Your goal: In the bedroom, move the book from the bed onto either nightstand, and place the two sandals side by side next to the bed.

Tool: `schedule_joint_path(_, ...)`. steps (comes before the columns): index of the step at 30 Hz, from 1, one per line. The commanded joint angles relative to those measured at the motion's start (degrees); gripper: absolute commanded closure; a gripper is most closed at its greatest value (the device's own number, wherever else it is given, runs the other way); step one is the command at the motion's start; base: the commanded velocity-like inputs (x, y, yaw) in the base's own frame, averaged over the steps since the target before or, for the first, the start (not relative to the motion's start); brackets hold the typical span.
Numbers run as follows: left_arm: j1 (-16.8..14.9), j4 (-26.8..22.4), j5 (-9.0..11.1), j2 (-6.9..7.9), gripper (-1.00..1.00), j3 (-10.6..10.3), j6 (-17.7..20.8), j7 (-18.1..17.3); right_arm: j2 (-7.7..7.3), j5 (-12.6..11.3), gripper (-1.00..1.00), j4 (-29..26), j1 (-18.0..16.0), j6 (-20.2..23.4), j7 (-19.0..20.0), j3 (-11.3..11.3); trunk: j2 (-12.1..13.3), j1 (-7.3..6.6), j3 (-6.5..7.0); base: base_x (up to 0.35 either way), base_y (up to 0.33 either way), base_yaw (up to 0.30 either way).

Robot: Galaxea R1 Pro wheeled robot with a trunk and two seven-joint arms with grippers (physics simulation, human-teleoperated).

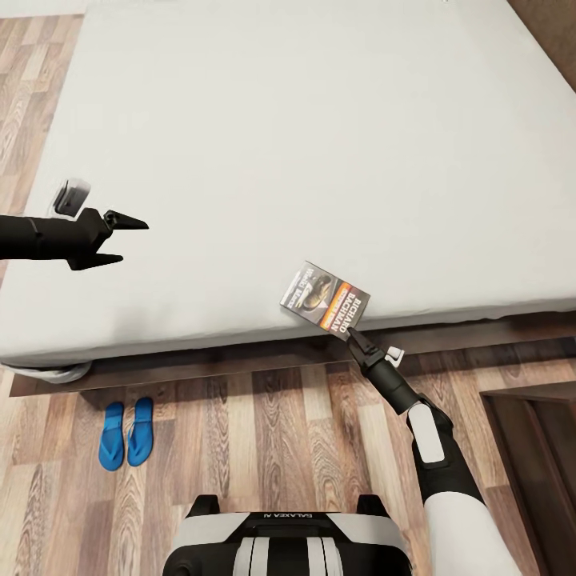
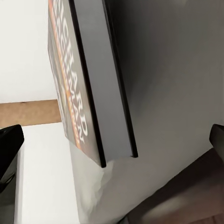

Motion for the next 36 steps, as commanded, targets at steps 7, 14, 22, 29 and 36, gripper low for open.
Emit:
schedule_joint_path(7,-0.1,0.0,0.5,0.06,-1.00,0.0,0.0,0.6,0.05,-0.2,-1.00,0.0,0.0,0.4,0.1,-0.1,0.0,0.00,-0.03,-0.004,0.043,0.000)
schedule_joint_path(14,-0.1,0.0,0.4,0.09,-1.00,0.0,0.0,0.5,0.05,-0.2,-1.00,0.0,0.0,0.4,0.1,-0.1,0.0,0.00,-0.03,-0.001,0.082,0.000)
schedule_joint_path(22,-0.1,0.0,0.4,0.05,-1.00,0.0,0.0,0.5,0.05,-0.2,-1.00,-0.1,0.0,0.5,0.1,-0.1,0.0,0.00,-0.03,0.000,0.012,0.000)
schedule_joint_path(29,-0.1,0.0,0.5,0.04,-1.00,0.1,0.1,0.5,0.05,-0.2,-1.00,-0.1,0.0,0.4,0.2,-0.1,0.0,0.00,-0.03,0.072,0.002,0.000)
schedule_joint_path(36,-0.1,0.0,0.5,0.03,-1.00,0.1,0.1,0.5,0.05,-0.2,-1.00,-0.2,0.0,0.4,0.2,-0.1,0.0,0.00,-0.03,0.025,0.000,0.000)
